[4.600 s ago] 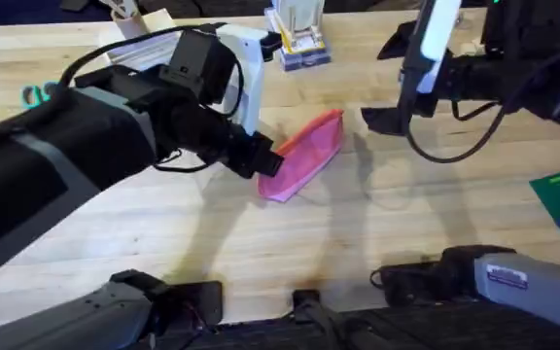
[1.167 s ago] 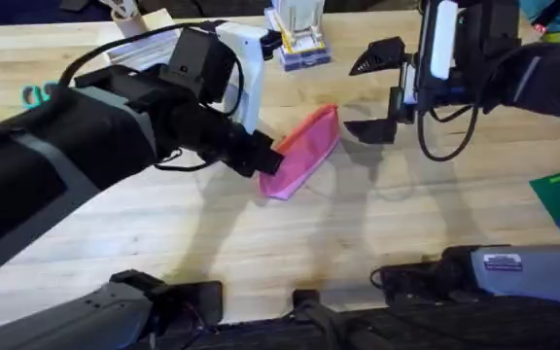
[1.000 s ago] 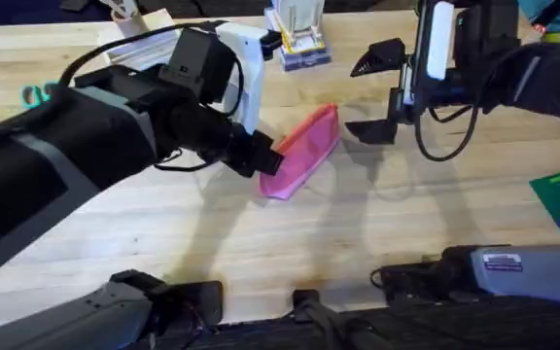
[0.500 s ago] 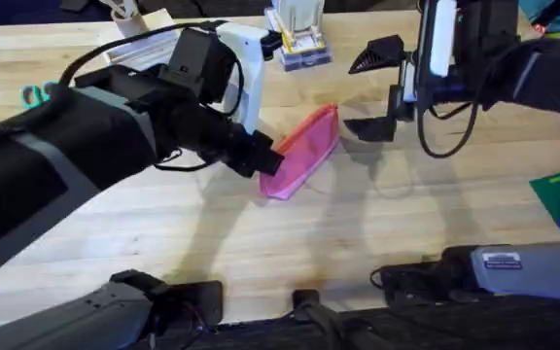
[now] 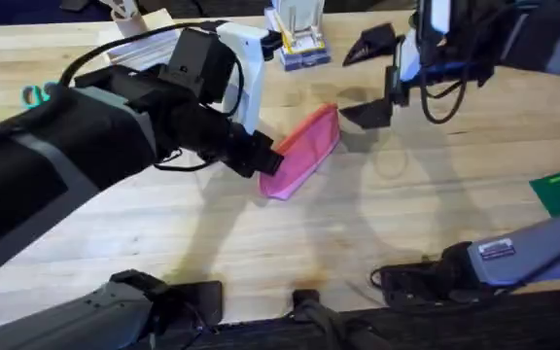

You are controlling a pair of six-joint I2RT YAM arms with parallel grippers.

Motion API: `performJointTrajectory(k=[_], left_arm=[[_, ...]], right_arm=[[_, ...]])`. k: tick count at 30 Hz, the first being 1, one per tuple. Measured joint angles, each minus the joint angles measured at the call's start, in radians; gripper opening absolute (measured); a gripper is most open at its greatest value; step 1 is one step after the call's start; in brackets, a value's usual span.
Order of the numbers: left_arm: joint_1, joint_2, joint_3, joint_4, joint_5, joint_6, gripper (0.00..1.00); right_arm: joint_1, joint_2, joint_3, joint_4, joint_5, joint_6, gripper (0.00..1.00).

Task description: Unzip the bag, pick up the pens from the table one at a time and place them inside, then zip the bag closed.

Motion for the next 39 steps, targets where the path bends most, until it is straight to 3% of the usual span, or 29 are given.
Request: performJointTrajectory(k=[8, 30, 32, 33, 36, 37, 39], left_arm=[[0.0, 0.0, 0.0, 0.0, 0.0, 0.0, 0.042], [0.0, 0.0, 0.0, 0.0, 0.0, 0.0, 0.042], [0.0, 0.0, 0.0, 0.0, 0.0, 0.0, 0.042], [0.0, 0.0, 0.0, 0.0, 0.0, 0.0, 0.042], [0.0, 0.0, 0.0, 0.0, 0.0, 0.0, 0.042], [0.0, 0.0, 0.0, -0.001, 0.0, 0.0, 0.042], [0.0, 0.0, 0.0, -0.001, 0.0, 0.0, 0.042]], right_arm=[[0.0, 0.117, 0.0, -0.039, -0.016, -0.023, 0.992], [0.004, 0.12, 0.0, -0.032, -0.057, -0.061, 0.975], [0.004, 0.12, 0.0, -0.032, -0.057, -0.064, 0.875], [0.004, 0.12, 0.0, -0.036, -0.058, -0.065, 0.577], [0.007, 0.12, 0.0, -0.041, -0.059, -0.065, 0.391], [0.009, 0.12, 0.0, -0.043, -0.061, -0.066, 0.182], [0.011, 0.12, 0.0, -0.045, -0.064, -0.066, 0.051]])
